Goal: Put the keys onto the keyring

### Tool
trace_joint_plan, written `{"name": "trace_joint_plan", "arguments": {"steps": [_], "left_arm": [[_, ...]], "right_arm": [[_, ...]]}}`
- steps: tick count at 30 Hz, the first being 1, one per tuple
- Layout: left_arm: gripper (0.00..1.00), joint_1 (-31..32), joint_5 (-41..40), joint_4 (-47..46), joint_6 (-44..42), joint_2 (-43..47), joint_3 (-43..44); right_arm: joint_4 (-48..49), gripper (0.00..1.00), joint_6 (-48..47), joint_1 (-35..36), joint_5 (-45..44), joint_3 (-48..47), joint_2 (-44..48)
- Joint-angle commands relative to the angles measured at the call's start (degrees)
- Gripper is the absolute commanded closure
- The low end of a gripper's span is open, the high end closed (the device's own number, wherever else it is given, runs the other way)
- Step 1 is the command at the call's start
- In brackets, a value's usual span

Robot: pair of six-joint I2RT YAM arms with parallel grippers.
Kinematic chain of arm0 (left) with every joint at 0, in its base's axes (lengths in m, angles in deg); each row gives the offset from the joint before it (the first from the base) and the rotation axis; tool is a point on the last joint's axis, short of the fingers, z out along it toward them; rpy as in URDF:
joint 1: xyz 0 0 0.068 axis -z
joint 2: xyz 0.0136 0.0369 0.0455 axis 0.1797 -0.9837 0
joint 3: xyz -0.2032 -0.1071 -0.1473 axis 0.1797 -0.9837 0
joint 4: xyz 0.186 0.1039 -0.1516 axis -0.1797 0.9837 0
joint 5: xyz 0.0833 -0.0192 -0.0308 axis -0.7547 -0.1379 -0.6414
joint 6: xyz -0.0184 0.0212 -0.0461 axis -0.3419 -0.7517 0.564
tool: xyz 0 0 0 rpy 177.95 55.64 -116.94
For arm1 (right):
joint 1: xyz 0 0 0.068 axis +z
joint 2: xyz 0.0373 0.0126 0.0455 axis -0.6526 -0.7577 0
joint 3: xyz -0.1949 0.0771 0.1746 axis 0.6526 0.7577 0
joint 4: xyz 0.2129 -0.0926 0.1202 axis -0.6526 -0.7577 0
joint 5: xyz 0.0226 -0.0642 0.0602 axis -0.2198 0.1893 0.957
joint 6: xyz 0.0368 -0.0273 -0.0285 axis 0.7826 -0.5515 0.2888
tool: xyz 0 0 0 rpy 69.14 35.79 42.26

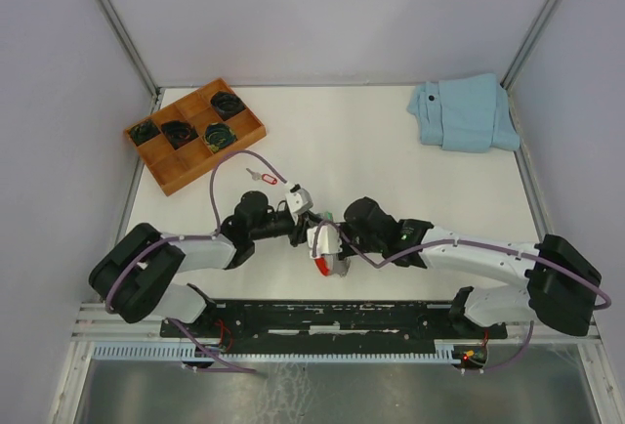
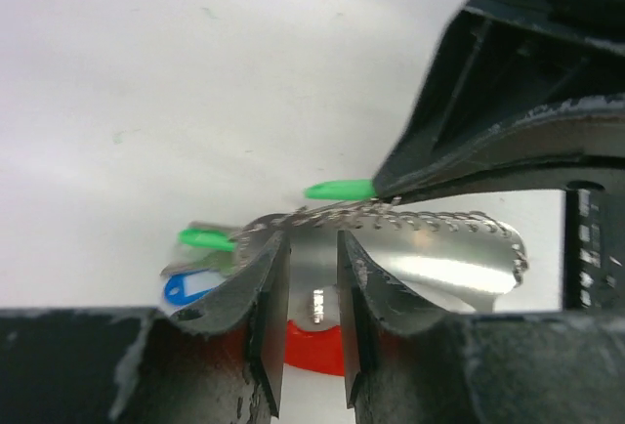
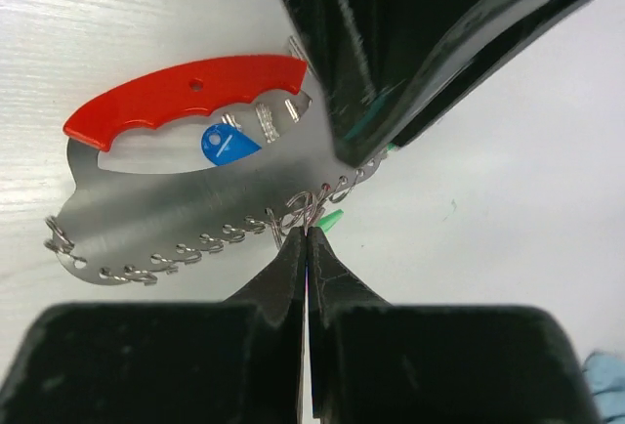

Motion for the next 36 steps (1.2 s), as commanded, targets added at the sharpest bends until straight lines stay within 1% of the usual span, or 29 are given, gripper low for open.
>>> {"name": "trace_joint_plan", "arguments": {"steps": [1,4,7,11,16,20,24,26,30,32,36], "left_arm": [[0.67,-0.78,-16.77,-1.71,2.01,5.64,-2.65],[0.62,-1.35,-26.04,-2.28,3.77,8.83,-4.85],[0.52,-1.62,-33.46,-3.12,5.85,11.38,-6.70],[0.39,-1.89,-41.33,-2.30,9.38,12.97,-7.51],[0.29,-2.17,-48.33,1.81,14.07,13.14,-5.95],[0.21,-2.32,-49.90,3.79,15.55,13.29,-5.33],[0.19,-2.34,-46.46,5.33,15.18,12.82,-4.15],[0.18,-2.38,-43.86,6.63,15.27,12.19,-3.03],[0.17,-2.34,-39.96,11.44,17.06,10.87,0.03],[0.17,-2.34,-40.91,12.69,19.37,10.65,0.42],[0.15,-2.95,-45.86,17.57,24.66,10.65,1.79]], "right_arm": [[2.87,0.99,10.27,0.23,-5.25,-2.19,-2.57],[3.08,0.98,15.17,0.23,-8.49,-3.04,-5.89],[0.76,0.98,19.72,0.20,-11.25,-5.63,-10.47],[-1.79,0.95,24.86,0.15,-16.03,-8.69,-14.64],[-4.25,0.87,29.23,-1.35,-20.41,-10.78,-17.80],[-4.68,0.74,32.07,-3.49,-22.50,-11.00,-17.37],[-5.68,0.65,35.08,-4.83,-23.85,-11.05,-14.67],[-6.34,0.59,36.37,-5.08,-21.71,-10.91,-11.80],[-7.09,0.53,38.38,-5.58,-14.05,-9.61,-7.78],[-6.85,0.52,40.17,-6.14,-11.90,-8.47,-6.30],[-4.36,0.45,45.03,-8.51,-11.44,-5.36,-3.04]]}}
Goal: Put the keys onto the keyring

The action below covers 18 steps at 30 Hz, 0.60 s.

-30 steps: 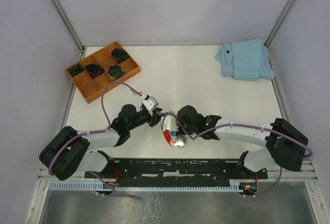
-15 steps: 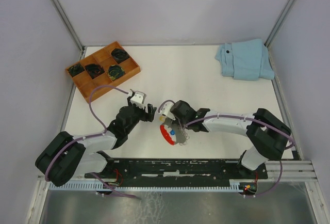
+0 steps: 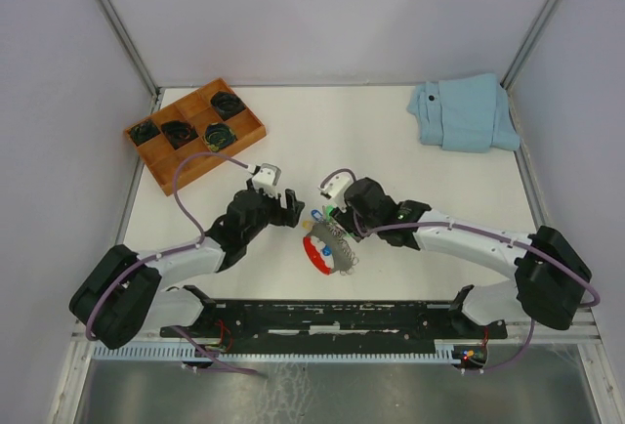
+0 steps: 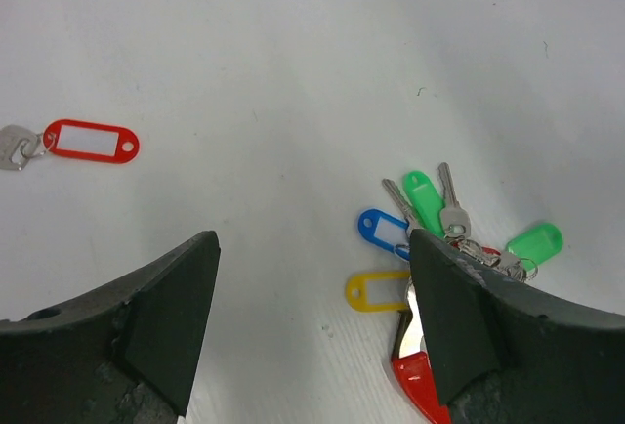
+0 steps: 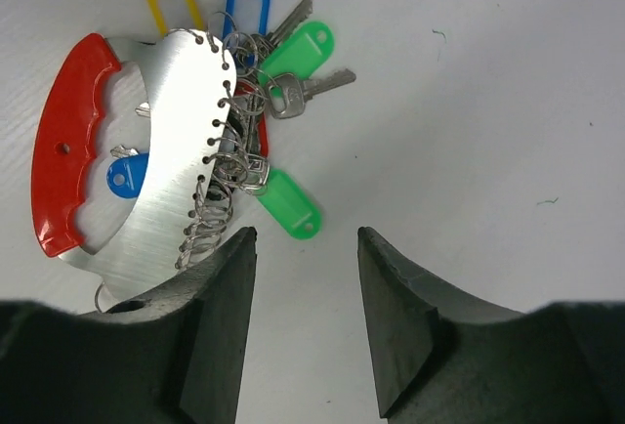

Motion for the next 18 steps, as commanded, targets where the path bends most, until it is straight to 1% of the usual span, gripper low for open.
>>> {"name": "trace_joint_plan", "arguments": {"steps": [1,4,6,8,11,12,13,14,16,18], "left_arm": [[0.14,-1.32,-5.57,6.11,8.52,-0.16,3.51],[0.14,-3.28,-10.51,12.46,11.31,-0.59,6.72],[0.13,-4.62,-13.82,15.30,12.62,-1.83,9.35],[0.15,-6.24,-16.00,16.92,13.03,-4.33,11.63],[0.19,-9.02,-18.66,20.20,13.88,-9.04,15.75],[0.20,-9.88,-19.11,20.79,13.99,-10.62,16.99],[0.21,-10.57,-19.47,21.03,13.99,-12.14,18.15],[0.21,-11.37,-19.63,21.11,13.92,-13.72,19.23],[0.23,-12.90,-19.08,21.87,13.97,-17.07,21.81],[0.27,-14.32,-18.79,22.51,14.15,-20.29,24.28]], "right_arm": [[2.75,0.44,7.18,-3.06,2.53,2.78,3.99],[5.16,0.39,7.69,-4.48,0.96,4.00,5.69],[7.63,0.33,7.71,-4.92,-0.35,5.56,6.69],[11.76,0.29,8.26,-5.07,-1.67,8.22,8.00],[17.95,0.27,10.31,-5.07,-4.26,12.99,11.09],[19.60,0.22,10.90,-5.13,-4.98,14.52,12.40],[21.23,0.13,11.02,-5.08,-5.97,16.11,14.23],[22.56,0.01,11.06,-5.12,-7.47,17.49,15.64],[24.42,0.00,11.26,-5.16,-10.32,19.70,17.98],[26.11,0.00,11.40,-5.16,-11.13,21.38,19.68]]}}
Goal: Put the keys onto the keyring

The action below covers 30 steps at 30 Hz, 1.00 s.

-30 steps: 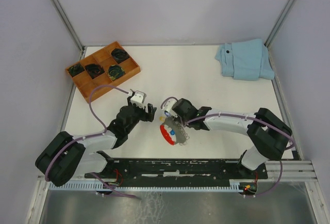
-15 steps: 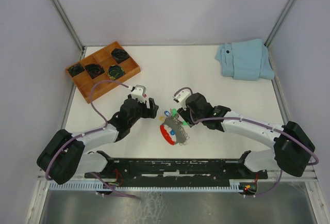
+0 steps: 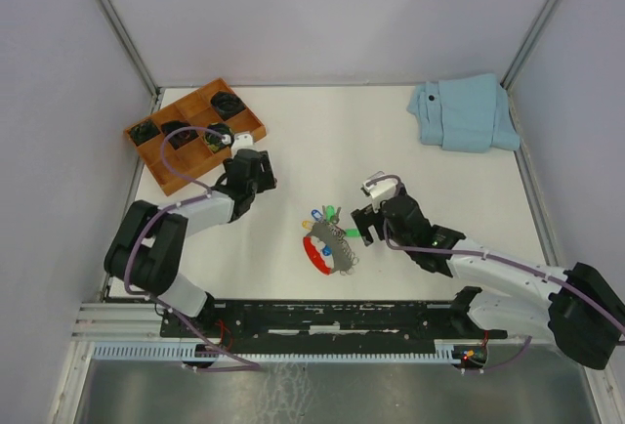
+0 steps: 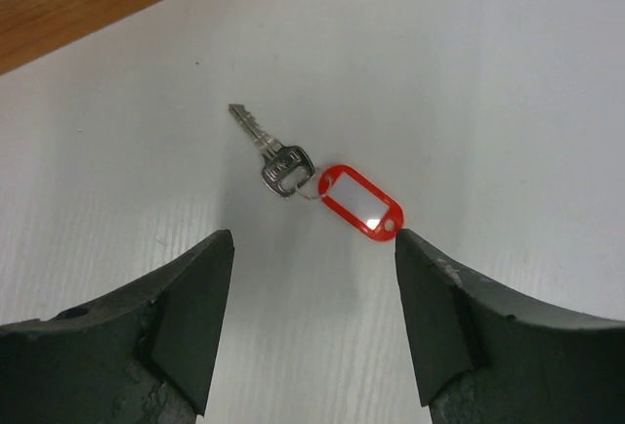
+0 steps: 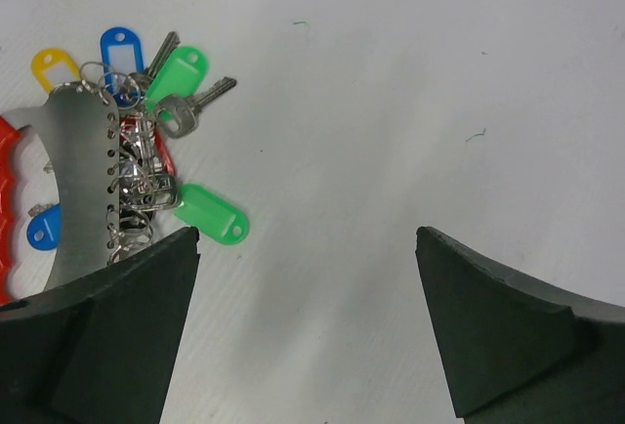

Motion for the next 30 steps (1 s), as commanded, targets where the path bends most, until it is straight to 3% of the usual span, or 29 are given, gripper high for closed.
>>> {"name": "trace_joint_plan", "arguments": {"steps": [1,12,17,18,25,30], "left_arm": [[0.29,-2.98,-2.30,2.39,3.37,-6.61,6.89],[0.43,-4.98,1.20,8.97,2.25,-15.60,15.77],[0.52,-4.54,4.22,12.22,2.42,-19.16,18.02],[0.58,-4.26,4.77,12.87,2.50,-19.63,18.41],[0.72,1.77,5.11,14.42,2.15,-21.15,20.16],[0.76,8.87,6.52,16.00,3.75,-23.88,23.29]], "right_arm": [[9.72,0.00,1.66,-0.18,-5.46,2.65,4.40],[9.01,0.00,0.80,-0.18,-6.65,2.18,3.62],[8.69,0.00,0.53,-0.18,-6.74,1.85,3.03],[8.66,0.00,0.48,-0.18,-6.78,1.69,2.86],[8.47,0.00,0.55,-0.18,-6.69,1.61,2.97],[8.34,0.00,0.78,-0.18,-7.75,1.68,3.45]]}}
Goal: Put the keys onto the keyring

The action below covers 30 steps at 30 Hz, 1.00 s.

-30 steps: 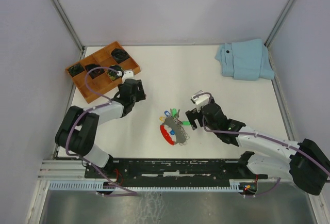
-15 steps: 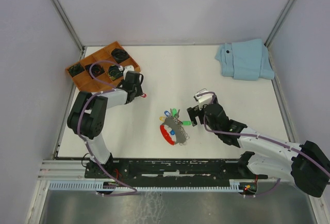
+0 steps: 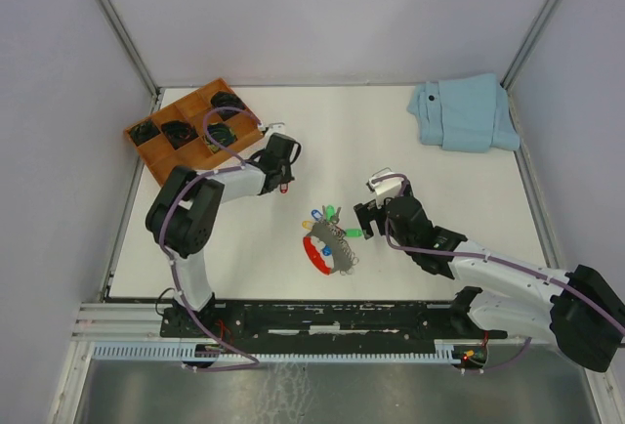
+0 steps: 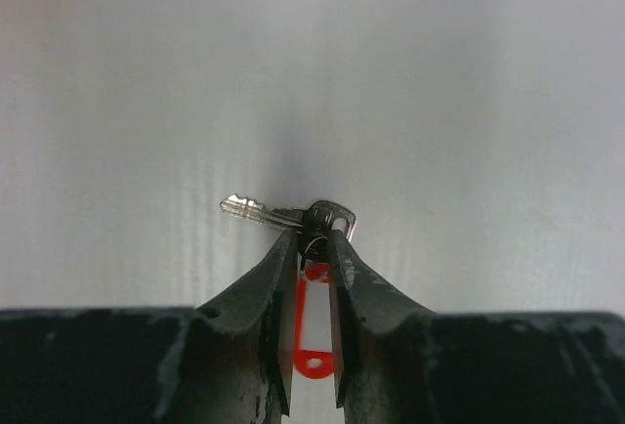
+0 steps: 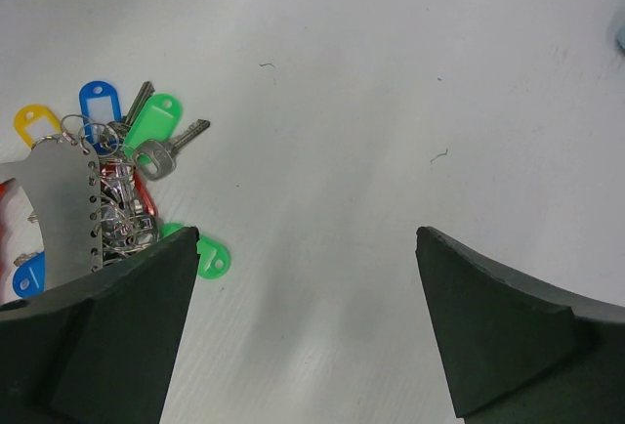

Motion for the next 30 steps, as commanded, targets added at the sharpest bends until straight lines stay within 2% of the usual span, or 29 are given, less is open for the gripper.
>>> {"name": "trace_joint_plan", "arguments": {"steps": [1,5,10,16,18,24,30], "left_arm": [[0.76,7.83,4.79,3.35,3.31,-3.59,2.87],[0.75,15.44,6.87,1.90,6.70,-5.88,5.91],[0.72,23.23,10.76,0.11,9.58,-10.59,14.21],[0.63,28.03,12.49,-1.91,8.29,-11.67,18.95],[0.57,28.00,11.70,-4.24,8.13,-9.57,16.67],[0.40,27.37,2.43,-7.65,5.83,1.50,7.00],[0.35,26.20,-0.05,-5.80,5.74,10.08,-1.67]], "right_arm": [[1.79,0.00,0.27,-0.09,-2.46,-0.92,0.90],[1.90,0.00,0.70,-0.09,-4.96,-0.08,2.80],[2.09,0.00,1.22,-0.09,-8.48,1.50,6.31],[2.92,0.00,2.73,-0.09,-11.65,3.57,10.33],[3.32,0.00,3.75,-0.09,-12.93,4.56,11.99],[4.46,0.00,7.99,-0.09,-13.90,6.98,16.82],[3.70,0.00,9.48,-0.09,-9.72,6.65,16.14]]}}
